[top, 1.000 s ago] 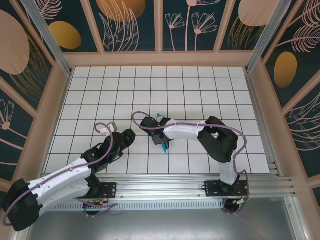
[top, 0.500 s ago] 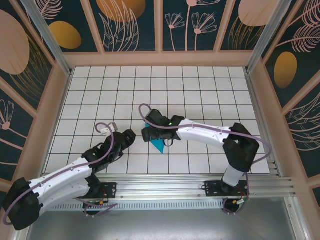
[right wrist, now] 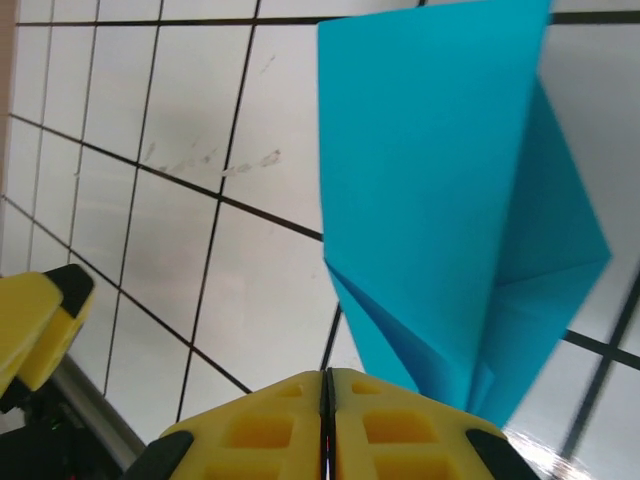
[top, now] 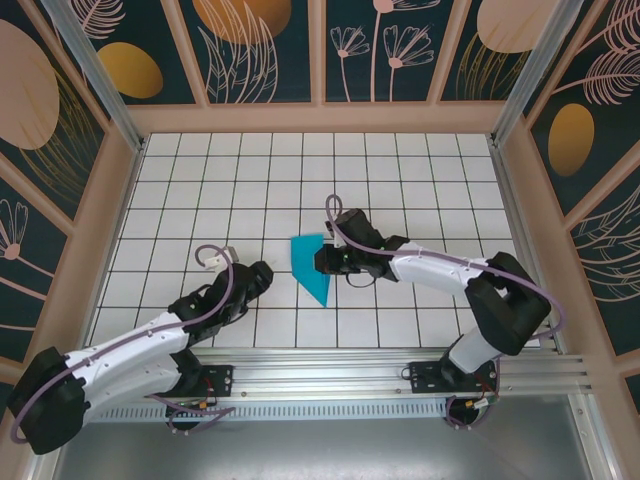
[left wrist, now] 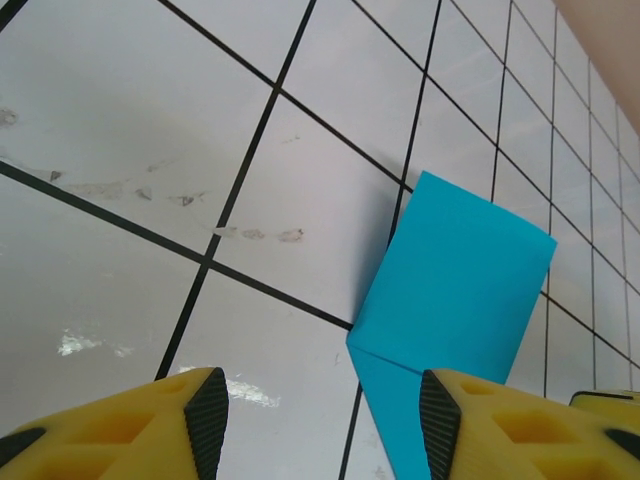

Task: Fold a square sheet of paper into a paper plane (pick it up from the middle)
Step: Fold the wing for the fifth time at the center of the table.

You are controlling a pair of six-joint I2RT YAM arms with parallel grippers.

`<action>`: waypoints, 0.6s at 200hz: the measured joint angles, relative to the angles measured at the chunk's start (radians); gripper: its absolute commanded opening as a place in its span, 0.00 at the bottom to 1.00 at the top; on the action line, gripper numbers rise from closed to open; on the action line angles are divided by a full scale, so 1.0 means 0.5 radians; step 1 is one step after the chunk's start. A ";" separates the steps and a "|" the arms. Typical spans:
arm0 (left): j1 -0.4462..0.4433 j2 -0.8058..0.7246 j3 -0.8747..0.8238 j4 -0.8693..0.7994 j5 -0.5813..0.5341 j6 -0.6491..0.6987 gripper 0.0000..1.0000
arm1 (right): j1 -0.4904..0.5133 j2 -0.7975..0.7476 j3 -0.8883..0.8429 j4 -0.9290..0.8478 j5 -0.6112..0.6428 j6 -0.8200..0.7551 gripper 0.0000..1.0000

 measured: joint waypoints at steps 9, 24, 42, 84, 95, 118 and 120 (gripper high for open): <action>0.000 0.027 0.004 0.002 0.017 0.000 0.56 | -0.001 0.031 0.000 0.039 -0.044 -0.001 0.11; 0.000 0.079 0.011 0.014 0.045 0.002 0.56 | -0.008 0.089 -0.005 0.088 -0.098 -0.002 0.11; 0.000 0.144 0.034 0.027 0.082 0.017 0.56 | -0.036 0.142 -0.026 0.131 -0.136 -0.002 0.11; 0.000 0.316 0.103 0.109 0.192 0.063 0.57 | -0.146 0.249 -0.127 0.246 -0.211 -0.002 0.12; 0.000 0.362 0.126 0.122 0.219 0.075 0.57 | -0.174 0.270 -0.160 0.277 -0.226 -0.002 0.12; 0.000 0.451 0.166 0.149 0.281 0.098 0.57 | -0.224 0.305 -0.240 0.322 -0.250 -0.002 0.12; 0.000 0.456 0.168 0.150 0.286 0.099 0.57 | -0.229 0.307 -0.247 0.327 -0.253 -0.002 0.12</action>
